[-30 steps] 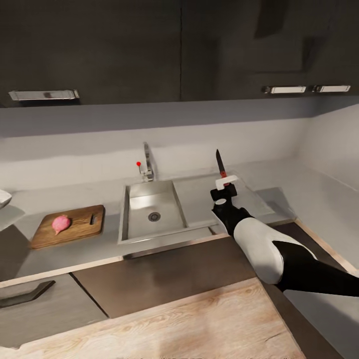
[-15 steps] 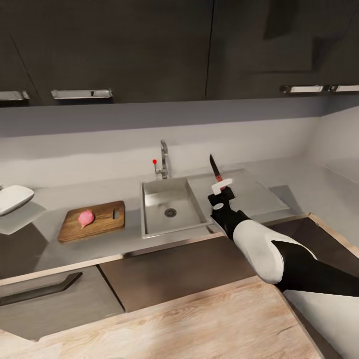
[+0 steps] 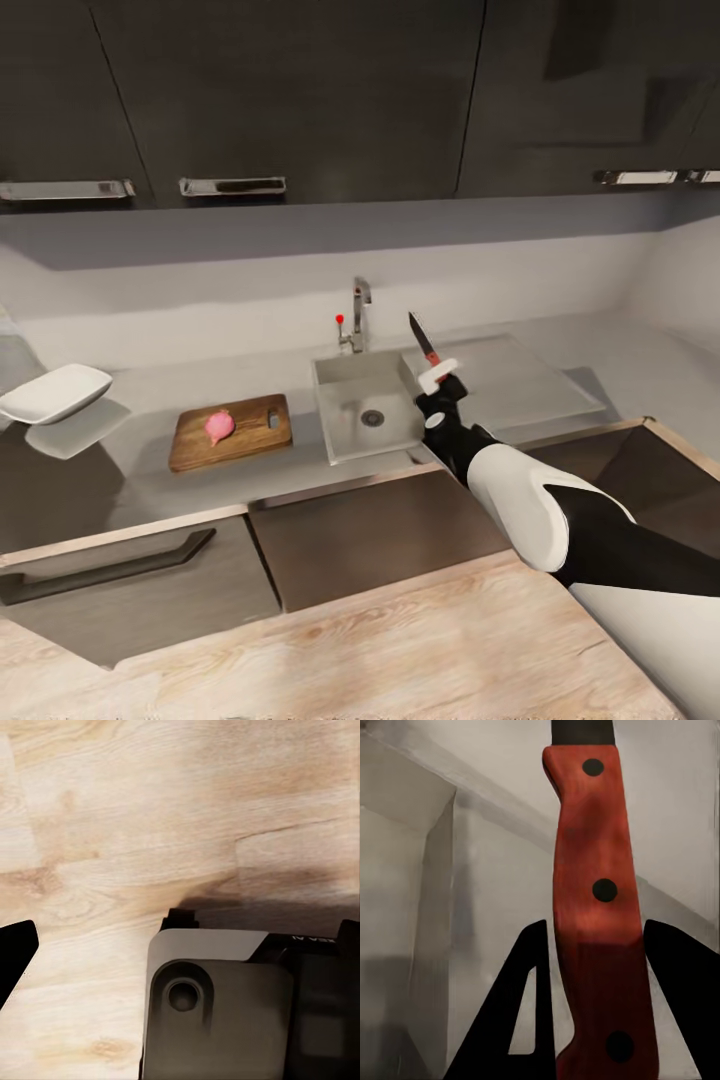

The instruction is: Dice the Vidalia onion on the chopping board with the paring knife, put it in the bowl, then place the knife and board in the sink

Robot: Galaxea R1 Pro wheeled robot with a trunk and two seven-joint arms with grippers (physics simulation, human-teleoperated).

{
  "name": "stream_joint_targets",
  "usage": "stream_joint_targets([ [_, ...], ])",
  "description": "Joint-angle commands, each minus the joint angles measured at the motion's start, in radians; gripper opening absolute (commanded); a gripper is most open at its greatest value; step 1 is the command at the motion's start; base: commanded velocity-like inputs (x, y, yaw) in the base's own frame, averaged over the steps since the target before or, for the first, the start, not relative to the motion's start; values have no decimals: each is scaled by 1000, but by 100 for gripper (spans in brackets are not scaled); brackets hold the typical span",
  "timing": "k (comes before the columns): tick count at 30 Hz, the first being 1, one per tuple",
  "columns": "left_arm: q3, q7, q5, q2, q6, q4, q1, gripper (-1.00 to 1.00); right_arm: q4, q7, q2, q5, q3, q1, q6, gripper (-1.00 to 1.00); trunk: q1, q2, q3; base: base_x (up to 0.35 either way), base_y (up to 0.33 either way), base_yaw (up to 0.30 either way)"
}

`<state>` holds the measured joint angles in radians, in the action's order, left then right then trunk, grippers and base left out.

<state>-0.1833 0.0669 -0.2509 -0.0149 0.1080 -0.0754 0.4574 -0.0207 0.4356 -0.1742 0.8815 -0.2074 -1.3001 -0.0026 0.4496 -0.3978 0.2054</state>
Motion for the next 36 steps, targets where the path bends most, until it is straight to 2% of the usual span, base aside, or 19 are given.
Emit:
stream_joint_targets([
  [1, -8, 1, -8, -1, 7, -4, 2, 100, 1, 7, 0, 49, -9, 0, 0, -100, 0, -2, 2, -97, 247, 0],
  [2, -8, 1, -8, -1, 7, -4, 2, 100, 1, 9, 0, 90, -9, 0, 1, -100, 0, -2, 2, -92, 220, 0],
  [5, -8, 1, -8, -1, 7, -4, 2, 100, 1, 11, 0, 170, -9, 0, 5, -100, 0, -2, 2, -76, 180, 0],
  [7, -8, 1, -8, -1, 7, -4, 2, 100, 2, 12, 0, 198, -9, 0, 22, -100, 0, -2, 2, -29, 74, 0],
  [12, -8, 1, -8, -1, 8, -3, 2, 100, 3, 7, 0, 234, -9, 1, 62, -100, 0, -2, 2, -8, 19, 0],
  [14, -8, 1, -8, -1, 9, -3, 2, 100, 4, 7, 0, 279, -9, 15, 66, -100, 0, -2, 2, -1, 2, 0],
  [17, -8, 1, -8, 0, 21, -4, 2, 100, 3, 33, 0, 418, -9, 64, 66, -100, 0, -2, 2, 0, 0, 0],
  [19, -8, 1, -8, 0, 26, -4, 2, 100, 3, 75, 0, 483, -9, 77, 65, -100, 0, -2, 2, 0, 0, 0],
  [23, -8, 1, -8, 0, 31, -4, 2, 100, 2, 133, 0, 527, -9, 85, 62, -100, 0, -2, 2, 0, 14, 0],
  [26, -8, 1, -8, 0, 31, -4, 2, 100, 2, 165, 0, 529, -9, 85, 59, -100, 0, -2, 2, 0, 100, 0],
  [28, -8, 1, -8, 1, 31, -4, 2, 100, 1, 209, 0, 530, -9, 85, 35, -100, 0, -2, 2, 0, 236, 0],
  [31, -8, 1, -8, 3, 31, -4, 2, 100, 2, 234, 0, 529, -10, 85, -3, -100, 0, -2, 2, 0, 266, 0],
  [36, -8, 1, -8, 4, 31, -4, 2, 100, 2, 239, 0, 529, -10, 85, -15, -100, 0, -2, 2, 0, 284, 0],
])
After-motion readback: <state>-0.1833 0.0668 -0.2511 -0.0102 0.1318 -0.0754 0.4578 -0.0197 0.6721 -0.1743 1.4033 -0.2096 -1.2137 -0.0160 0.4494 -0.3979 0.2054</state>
